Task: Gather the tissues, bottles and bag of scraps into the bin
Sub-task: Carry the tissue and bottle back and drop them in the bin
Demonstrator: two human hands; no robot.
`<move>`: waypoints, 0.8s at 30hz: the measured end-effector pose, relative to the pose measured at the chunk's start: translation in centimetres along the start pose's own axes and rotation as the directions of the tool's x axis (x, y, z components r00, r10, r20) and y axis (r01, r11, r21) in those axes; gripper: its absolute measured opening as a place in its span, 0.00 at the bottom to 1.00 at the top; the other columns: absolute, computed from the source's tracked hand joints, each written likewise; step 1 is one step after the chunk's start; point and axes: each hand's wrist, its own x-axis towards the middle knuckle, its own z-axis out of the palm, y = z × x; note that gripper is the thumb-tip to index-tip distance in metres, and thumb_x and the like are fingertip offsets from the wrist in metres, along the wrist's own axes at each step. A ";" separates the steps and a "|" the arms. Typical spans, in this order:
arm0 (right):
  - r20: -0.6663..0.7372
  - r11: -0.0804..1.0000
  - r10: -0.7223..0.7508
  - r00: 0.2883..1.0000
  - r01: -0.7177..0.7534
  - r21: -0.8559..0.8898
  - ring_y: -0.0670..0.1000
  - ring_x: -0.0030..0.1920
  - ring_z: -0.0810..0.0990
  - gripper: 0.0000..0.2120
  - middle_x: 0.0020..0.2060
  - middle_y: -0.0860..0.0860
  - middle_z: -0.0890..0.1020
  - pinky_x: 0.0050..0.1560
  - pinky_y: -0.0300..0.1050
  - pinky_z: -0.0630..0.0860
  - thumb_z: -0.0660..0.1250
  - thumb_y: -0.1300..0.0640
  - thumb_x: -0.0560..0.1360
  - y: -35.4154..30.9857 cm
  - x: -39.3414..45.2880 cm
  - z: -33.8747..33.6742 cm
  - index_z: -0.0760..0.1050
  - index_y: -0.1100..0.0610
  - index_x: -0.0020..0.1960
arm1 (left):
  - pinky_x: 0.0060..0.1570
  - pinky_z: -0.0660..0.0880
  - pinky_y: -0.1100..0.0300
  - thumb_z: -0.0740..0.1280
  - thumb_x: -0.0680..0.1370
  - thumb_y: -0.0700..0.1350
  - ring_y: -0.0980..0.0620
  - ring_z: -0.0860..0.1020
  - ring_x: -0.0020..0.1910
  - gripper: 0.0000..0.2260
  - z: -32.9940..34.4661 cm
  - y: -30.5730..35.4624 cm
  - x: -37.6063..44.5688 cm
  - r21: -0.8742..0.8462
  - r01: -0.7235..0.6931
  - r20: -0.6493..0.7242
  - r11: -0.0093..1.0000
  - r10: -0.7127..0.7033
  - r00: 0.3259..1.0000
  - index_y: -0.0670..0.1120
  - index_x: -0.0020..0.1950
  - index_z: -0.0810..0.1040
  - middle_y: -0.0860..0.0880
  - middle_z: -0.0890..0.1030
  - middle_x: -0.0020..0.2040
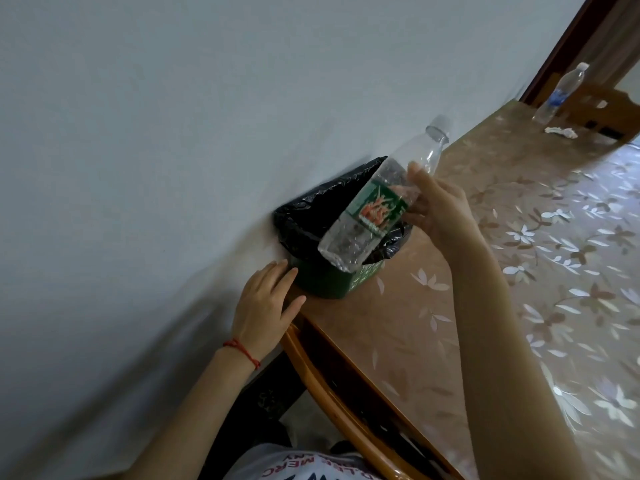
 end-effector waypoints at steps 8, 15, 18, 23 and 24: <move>-0.270 1.000 -0.007 0.963 0.005 -0.009 0.55 0.49 0.82 0.18 0.45 0.54 0.81 0.53 0.52 0.79 0.69 0.42 0.69 -0.1 4.3 0.7 0.77 0.56 0.47 | 0.58 0.71 0.48 0.45 0.79 0.60 0.42 0.78 0.58 0.30 0.3 0.3 0.1 -0.007 0.004 0.016 1.000 -0.004 1.000 0.40 0.60 0.76 0.40 0.80 0.58; -0.291 0.953 -0.056 0.955 -0.035 -0.301 0.47 0.42 0.80 0.25 0.43 0.49 0.81 0.41 0.41 0.77 0.66 0.39 0.70 2.9 4.9 2.2 0.75 0.58 0.56 | 0.58 0.72 0.49 0.44 0.79 0.60 0.42 0.78 0.57 0.30 0.0 0.3 0.3 -0.003 0.009 0.024 1.000 -0.009 1.000 0.40 0.60 0.76 0.40 0.80 0.58; -0.259 0.916 -0.067 0.964 -0.044 -0.399 0.49 0.44 0.80 0.28 0.42 0.50 0.82 0.43 0.42 0.77 0.63 0.36 0.71 3.9 4.5 2.4 0.75 0.57 0.58 | 0.57 0.72 0.49 0.44 0.79 0.59 0.42 0.78 0.57 0.30 0.0 0.4 0.4 0.001 0.011 0.039 1.000 -0.011 0.999 0.41 0.60 0.76 0.40 0.80 0.58; -0.264 0.871 -0.080 0.961 -0.061 -0.487 0.52 0.63 0.72 0.35 0.63 0.53 0.75 0.59 0.43 0.67 0.61 0.37 0.72 4.6 2.8 2.0 0.63 0.59 0.70 | 0.58 0.72 0.48 0.47 0.79 0.59 0.42 0.77 0.58 0.28 0.1 0.6 0.5 -0.011 -0.008 0.046 1.000 0.008 0.999 0.41 0.61 0.75 0.40 0.79 0.58; -0.258 0.862 -0.098 0.961 -0.047 -0.505 0.52 0.64 0.71 0.34 0.64 0.53 0.75 0.61 0.45 0.68 0.62 0.38 0.73 4.7 2.3 1.9 0.64 0.58 0.70 | 0.59 0.71 0.48 0.49 0.78 0.58 0.41 0.77 0.58 0.27 0.2 0.7 0.5 -0.022 -0.015 0.041 1.000 0.016 0.999 0.41 0.61 0.75 0.40 0.79 0.59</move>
